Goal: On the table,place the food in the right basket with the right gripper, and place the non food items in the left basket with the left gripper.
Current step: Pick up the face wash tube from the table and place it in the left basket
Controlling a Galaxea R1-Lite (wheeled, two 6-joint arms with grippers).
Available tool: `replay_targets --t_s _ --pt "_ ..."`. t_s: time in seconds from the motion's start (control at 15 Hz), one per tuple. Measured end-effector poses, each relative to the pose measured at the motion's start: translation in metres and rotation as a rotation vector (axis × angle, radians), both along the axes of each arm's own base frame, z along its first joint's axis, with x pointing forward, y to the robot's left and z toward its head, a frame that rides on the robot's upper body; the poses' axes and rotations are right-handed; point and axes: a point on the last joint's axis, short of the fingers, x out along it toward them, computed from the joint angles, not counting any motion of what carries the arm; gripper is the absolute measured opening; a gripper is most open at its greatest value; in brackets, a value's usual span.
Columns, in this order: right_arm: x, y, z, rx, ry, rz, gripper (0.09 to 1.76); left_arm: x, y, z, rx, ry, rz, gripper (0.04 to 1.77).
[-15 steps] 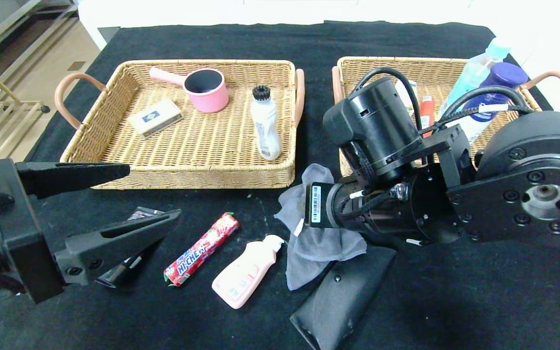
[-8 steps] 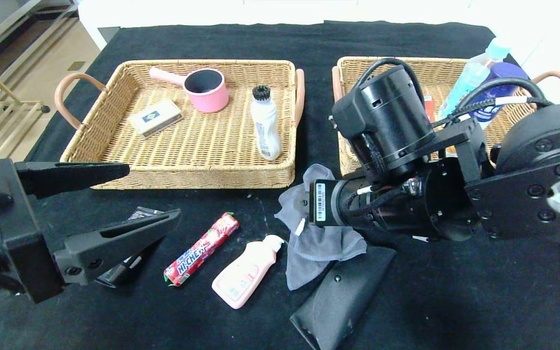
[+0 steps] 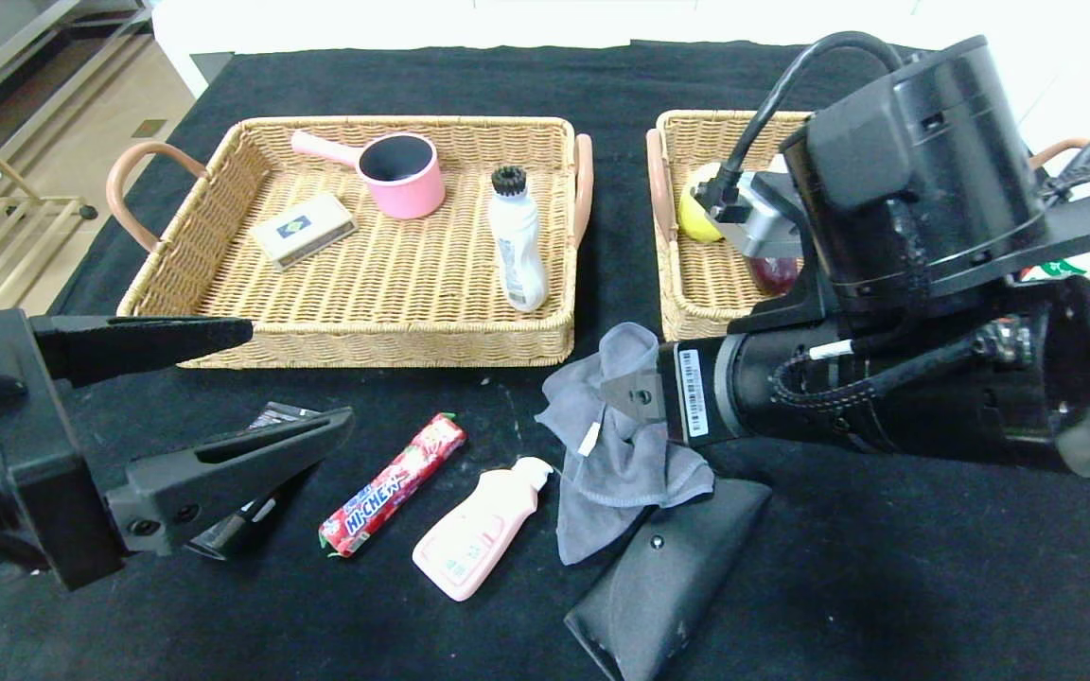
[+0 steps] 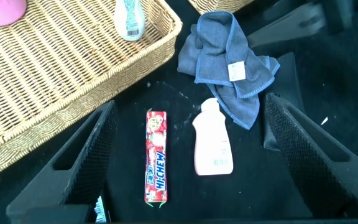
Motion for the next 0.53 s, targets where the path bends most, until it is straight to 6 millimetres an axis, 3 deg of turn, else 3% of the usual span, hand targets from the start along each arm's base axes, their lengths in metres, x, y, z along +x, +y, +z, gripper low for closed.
replay_targets --t_s 0.53 --pt "-0.036 -0.06 0.014 -0.037 -0.14 0.184 1.68 0.001 -0.001 -0.001 0.003 0.006 0.0 1.72"
